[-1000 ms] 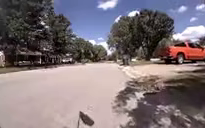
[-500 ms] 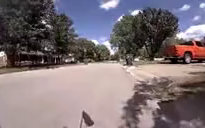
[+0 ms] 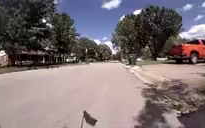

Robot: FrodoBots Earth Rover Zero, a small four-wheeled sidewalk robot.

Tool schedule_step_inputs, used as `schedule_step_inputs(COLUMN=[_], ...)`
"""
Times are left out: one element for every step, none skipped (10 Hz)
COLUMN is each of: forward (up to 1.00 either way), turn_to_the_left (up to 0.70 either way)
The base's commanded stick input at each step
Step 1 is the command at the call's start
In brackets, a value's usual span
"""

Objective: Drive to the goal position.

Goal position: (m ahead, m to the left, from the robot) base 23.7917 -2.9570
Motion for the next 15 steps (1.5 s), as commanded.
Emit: schedule_step_inputs(forward=[0.85,0.85,0.85,0.85,0.85,0.85,0.85,0.85,0.85,0.85,0.85,0.85,0.85,0.85,0.85], turn_to_the_left=[0.0,0.0,0.0,0.0,-0.25,-0.34,-0.34,-0.18,0.0,0.0,0.0,0.0,0.0,0.0,0.0])
